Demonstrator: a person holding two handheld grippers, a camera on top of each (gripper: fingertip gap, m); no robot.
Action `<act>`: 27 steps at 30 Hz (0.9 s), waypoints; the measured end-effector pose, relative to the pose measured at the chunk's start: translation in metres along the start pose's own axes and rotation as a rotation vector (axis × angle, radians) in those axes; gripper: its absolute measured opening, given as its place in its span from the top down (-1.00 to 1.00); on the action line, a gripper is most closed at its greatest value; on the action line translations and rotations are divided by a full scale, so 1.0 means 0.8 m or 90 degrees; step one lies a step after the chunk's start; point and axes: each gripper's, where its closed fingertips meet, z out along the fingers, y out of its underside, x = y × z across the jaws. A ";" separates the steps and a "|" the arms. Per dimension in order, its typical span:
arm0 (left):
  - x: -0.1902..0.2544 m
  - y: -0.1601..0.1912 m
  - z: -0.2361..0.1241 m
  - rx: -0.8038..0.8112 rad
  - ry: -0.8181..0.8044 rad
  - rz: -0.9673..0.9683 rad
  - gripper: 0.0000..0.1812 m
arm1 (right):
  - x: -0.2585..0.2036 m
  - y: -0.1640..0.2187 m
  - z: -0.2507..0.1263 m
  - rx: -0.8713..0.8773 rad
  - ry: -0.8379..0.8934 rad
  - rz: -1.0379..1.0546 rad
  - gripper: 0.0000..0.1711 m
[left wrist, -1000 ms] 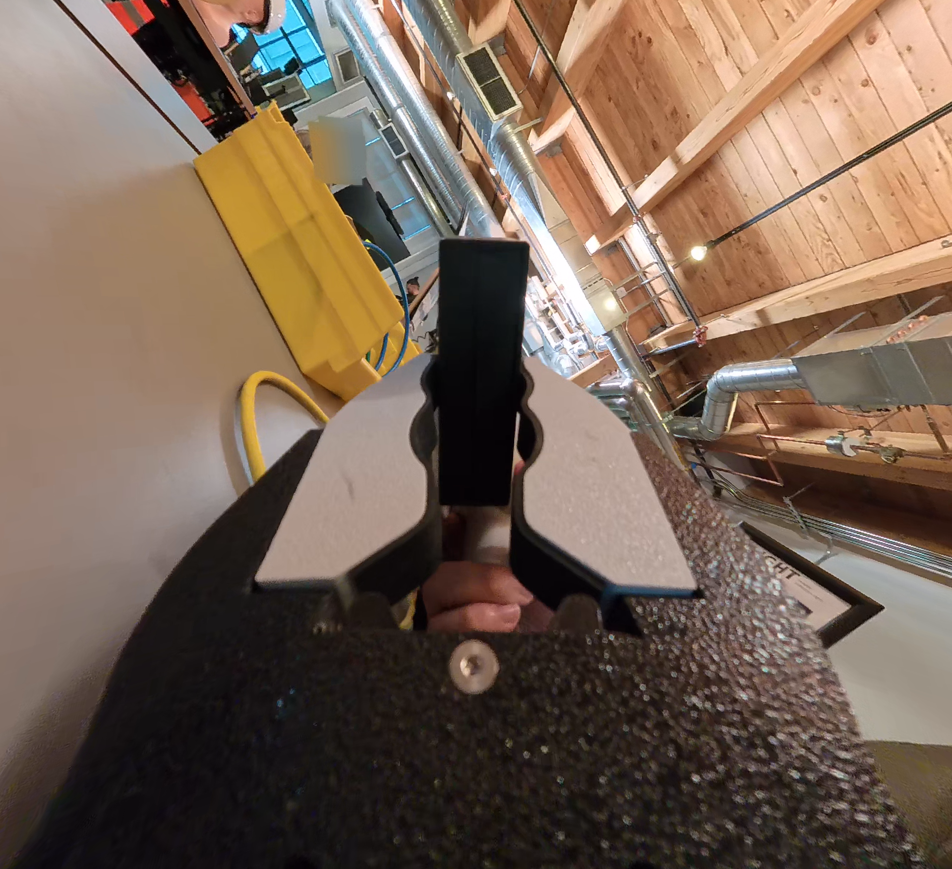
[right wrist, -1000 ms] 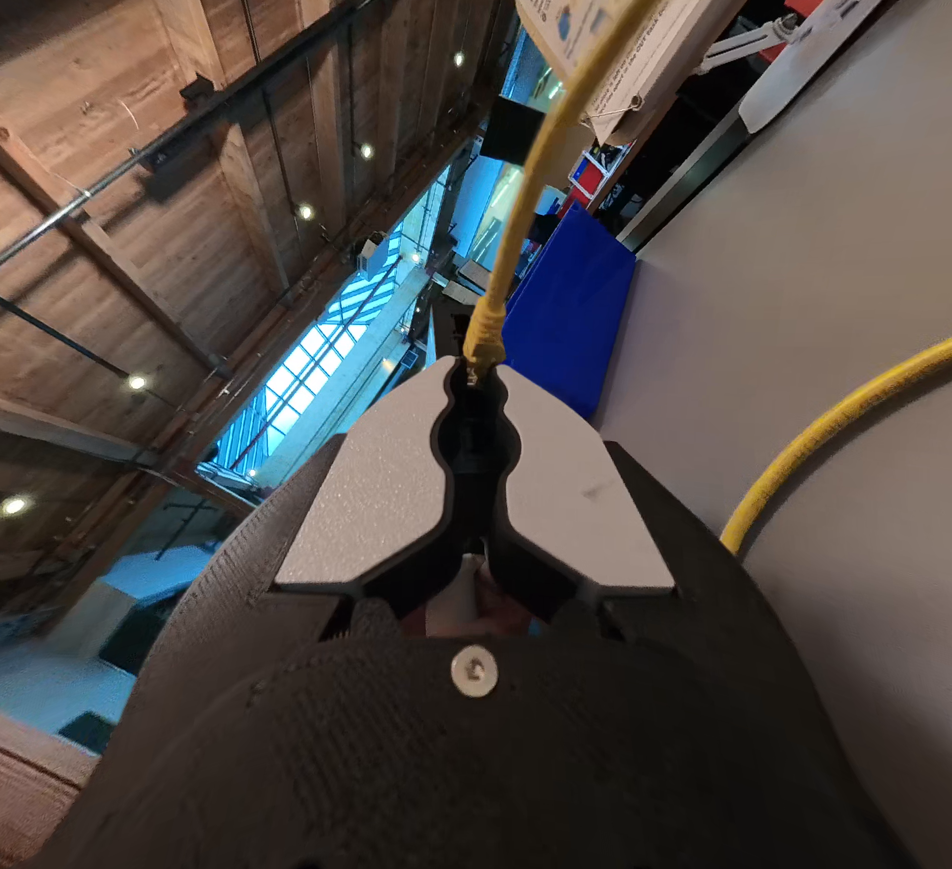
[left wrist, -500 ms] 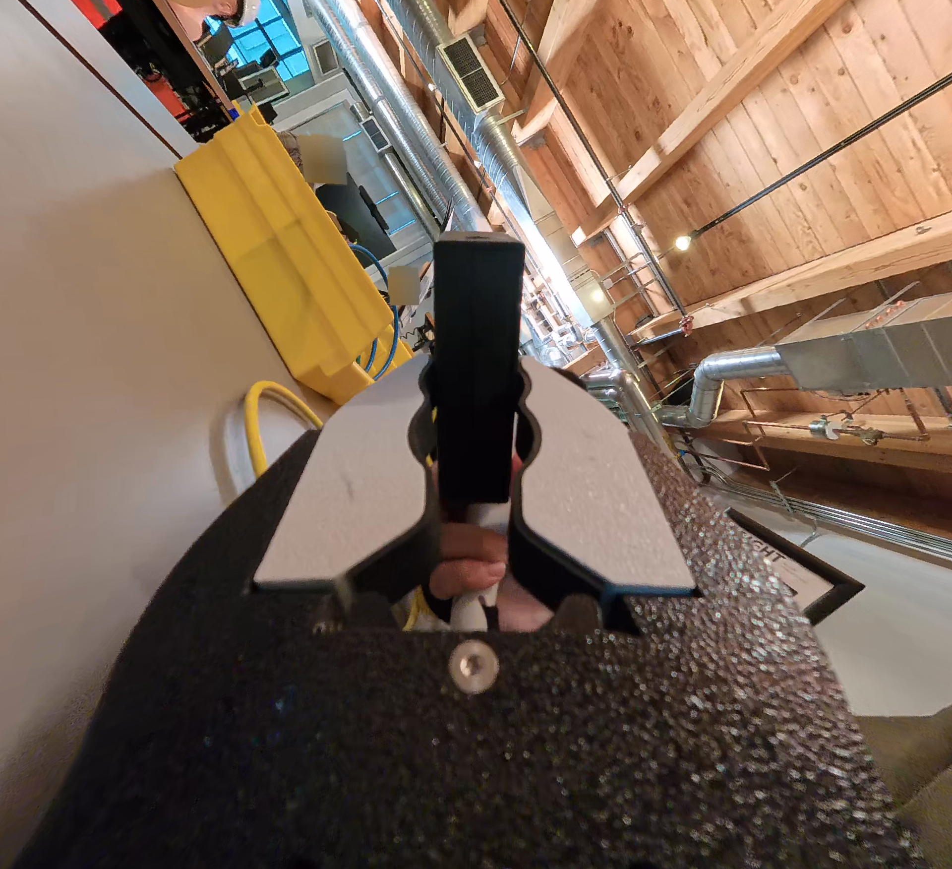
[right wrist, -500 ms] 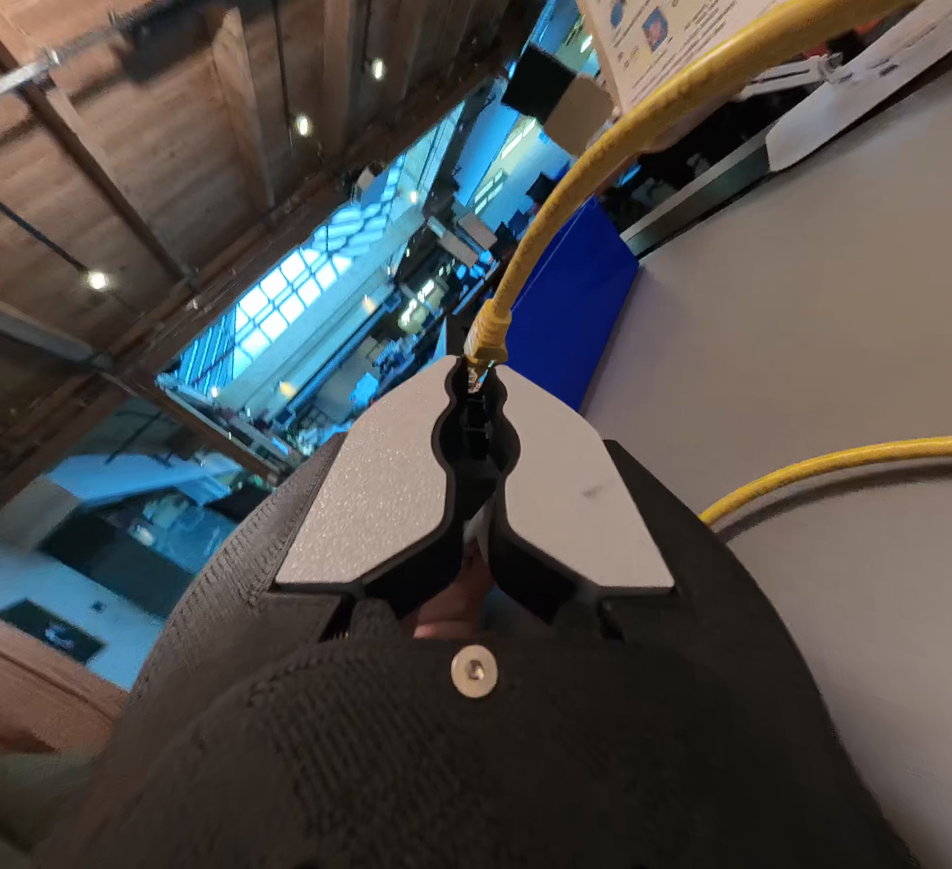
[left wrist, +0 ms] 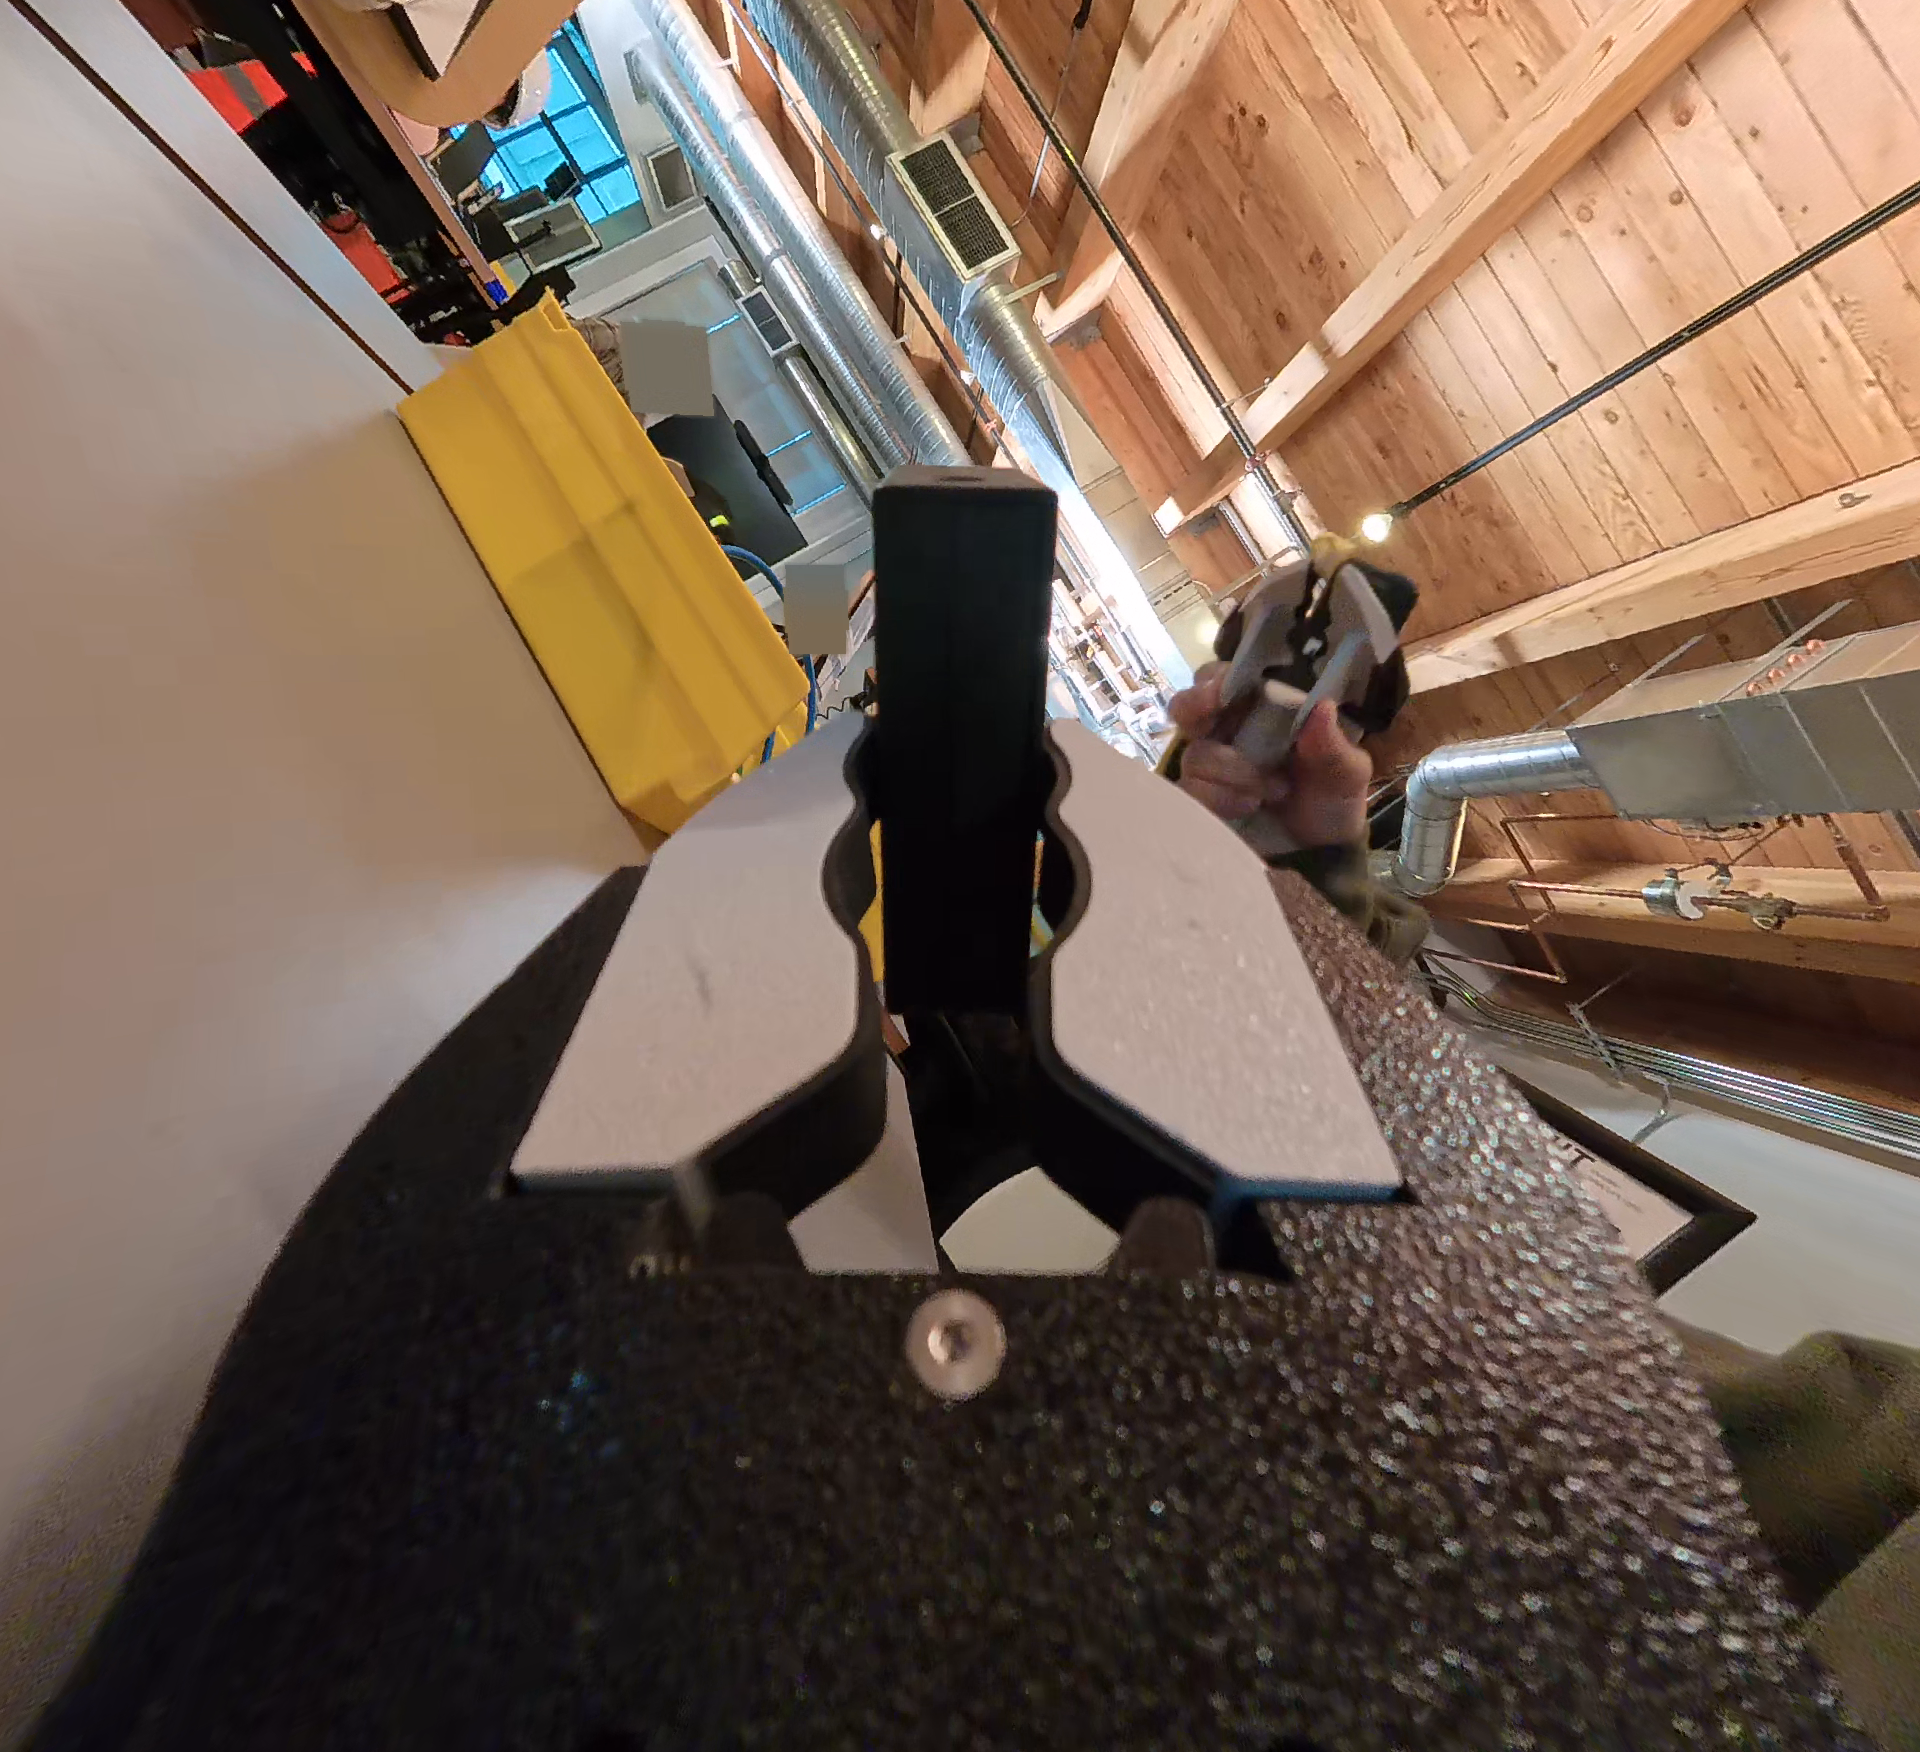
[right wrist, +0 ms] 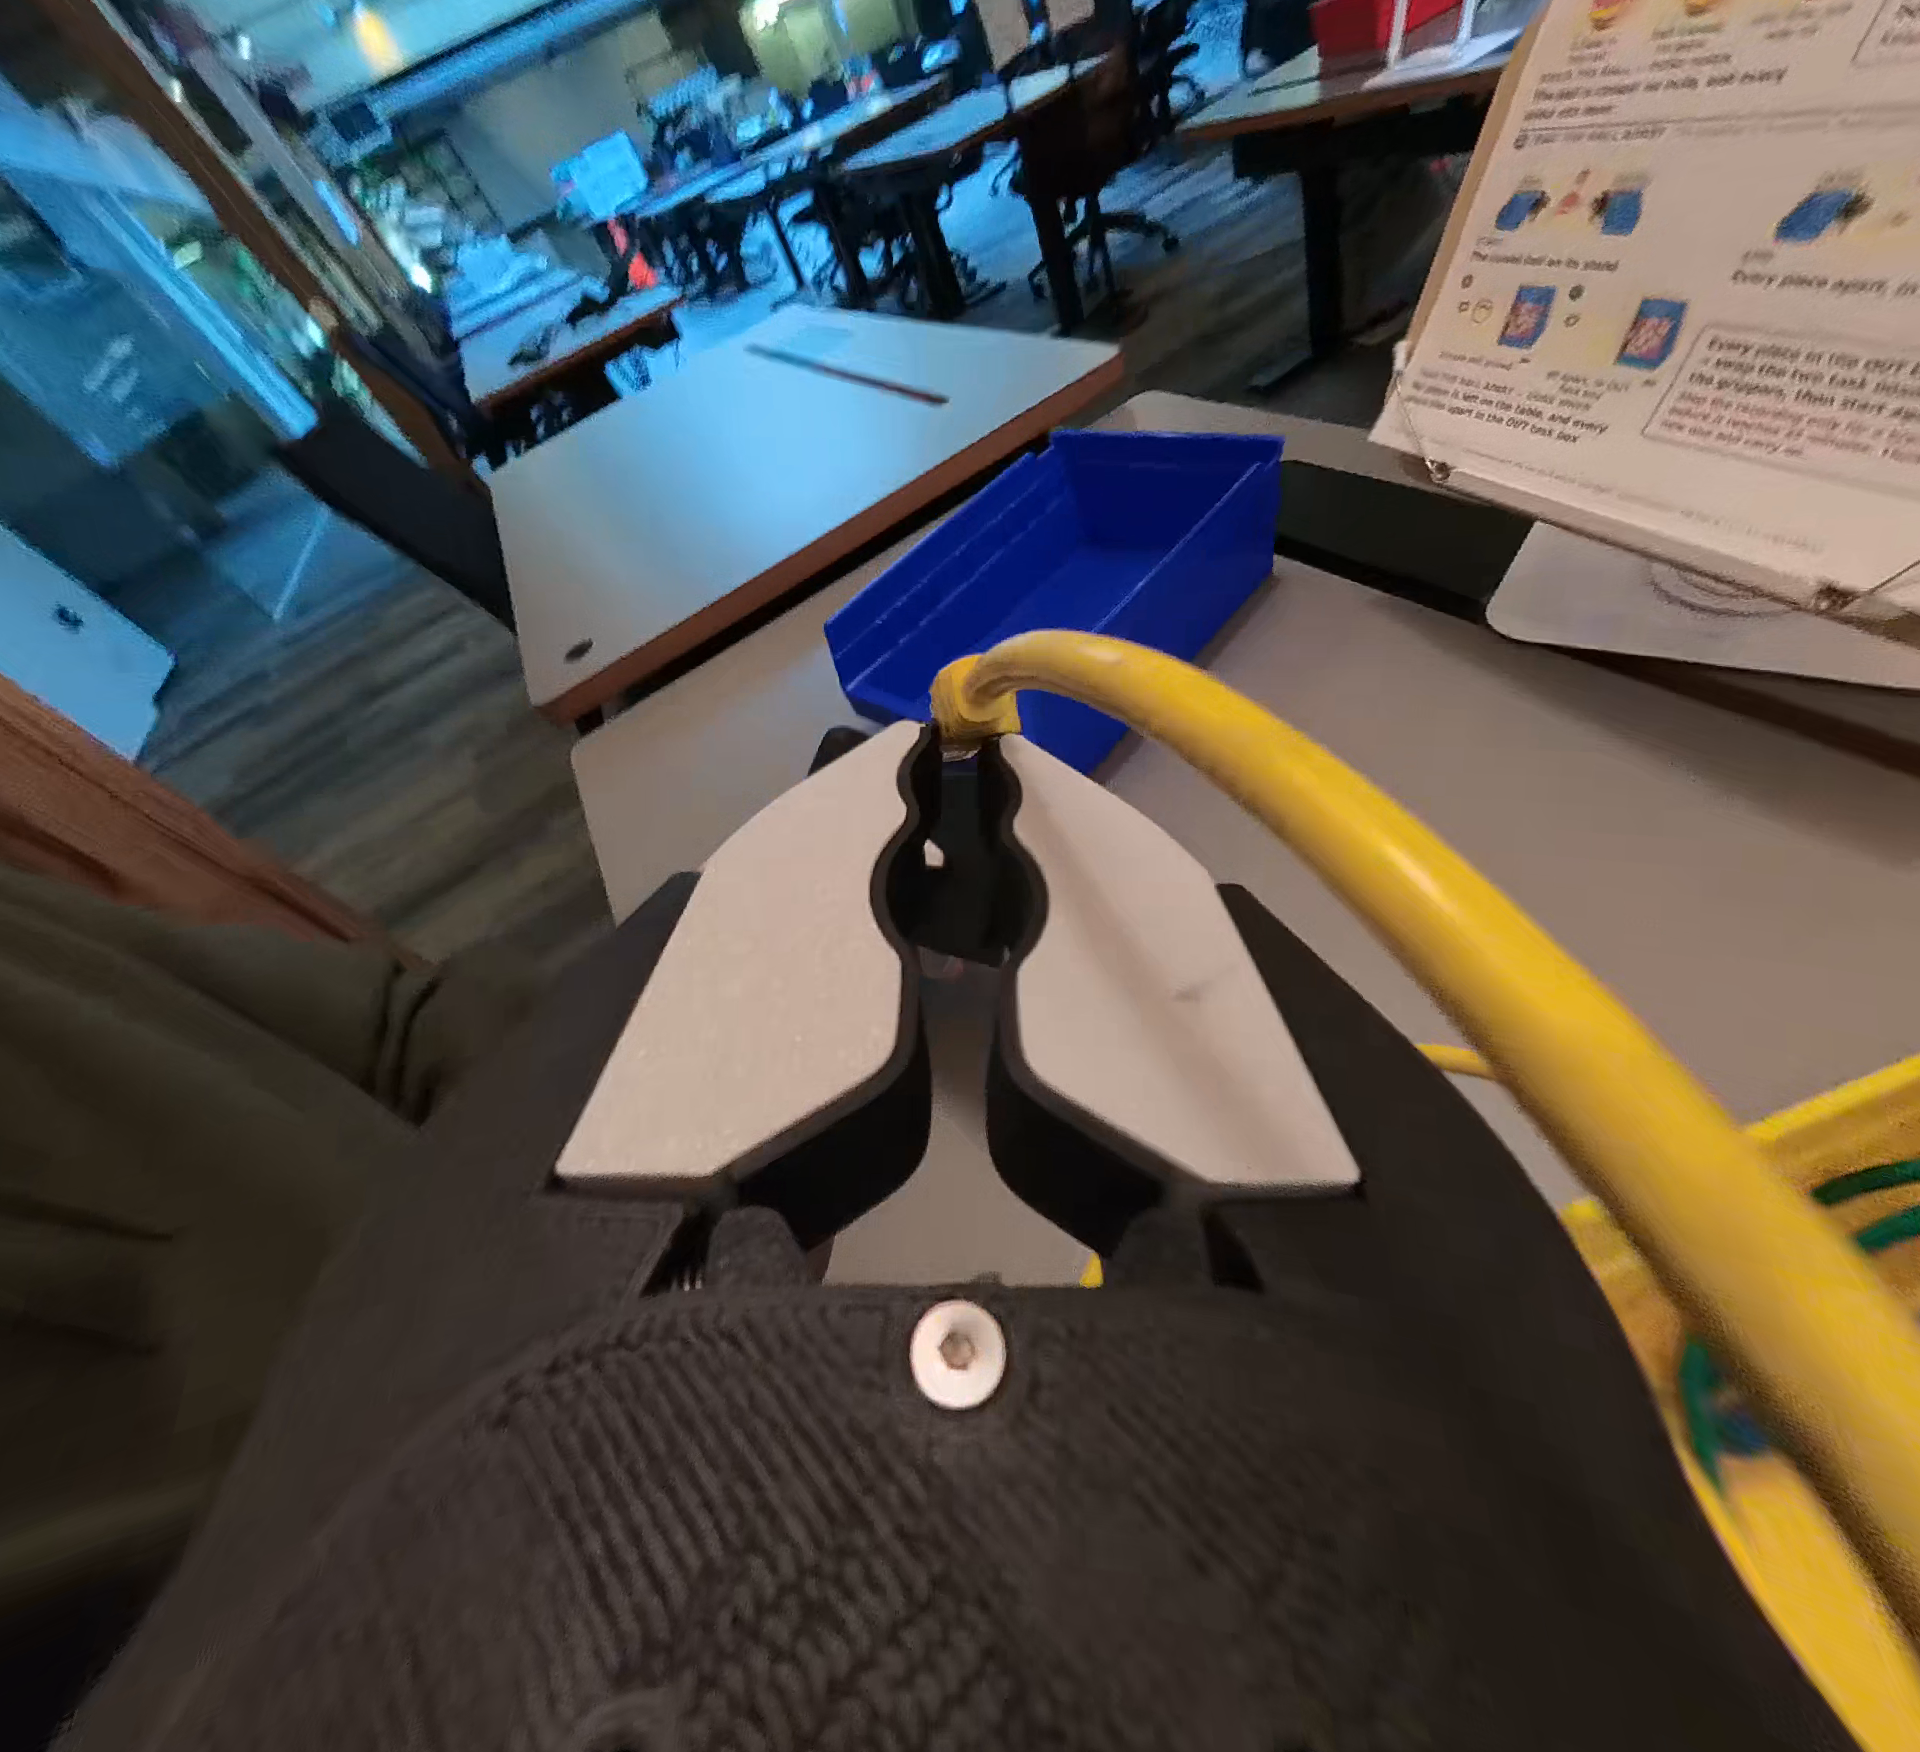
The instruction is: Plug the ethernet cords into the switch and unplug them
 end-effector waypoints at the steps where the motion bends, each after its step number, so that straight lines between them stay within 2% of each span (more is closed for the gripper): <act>1: 0.000 0.000 0.000 0.000 0.000 0.001 0.70 | 0.002 -0.011 -0.008 -0.023 -0.007 -0.013 0.91; 4: 0.000 0.000 0.000 -0.001 0.001 0.001 0.70 | 0.022 -0.038 -0.030 -0.087 0.001 -0.060 0.91; 7: 0.000 0.000 0.000 0.000 0.002 0.000 0.70 | 0.082 -0.022 -0.041 -0.217 0.061 -0.129 0.91; 10: 0.001 0.002 0.001 -0.005 0.004 0.002 0.70 | 0.144 0.025 -0.043 -0.350 0.090 -0.119 0.91; 13: 0.001 0.002 0.001 -0.005 0.005 0.004 0.70 | 0.203 0.093 -0.050 -0.499 0.135 -0.089 0.91; 16: 0.001 0.002 0.001 -0.005 0.006 0.003 0.70 | 0.241 0.147 -0.051 -0.567 0.147 -0.046 0.91; 19: 0.001 0.003 0.001 -0.007 0.007 0.003 0.70 | 0.264 0.177 -0.047 -0.581 0.155 -0.009 0.92; 23: 0.000 -0.001 0.001 -0.002 0.010 -0.003 0.70 | 0.260 0.213 -0.043 -0.616 0.112 0.078 0.90; 27: 0.000 0.002 0.003 -0.013 0.005 0.012 0.70 | 0.238 0.238 -0.062 -0.699 0.085 0.152 0.50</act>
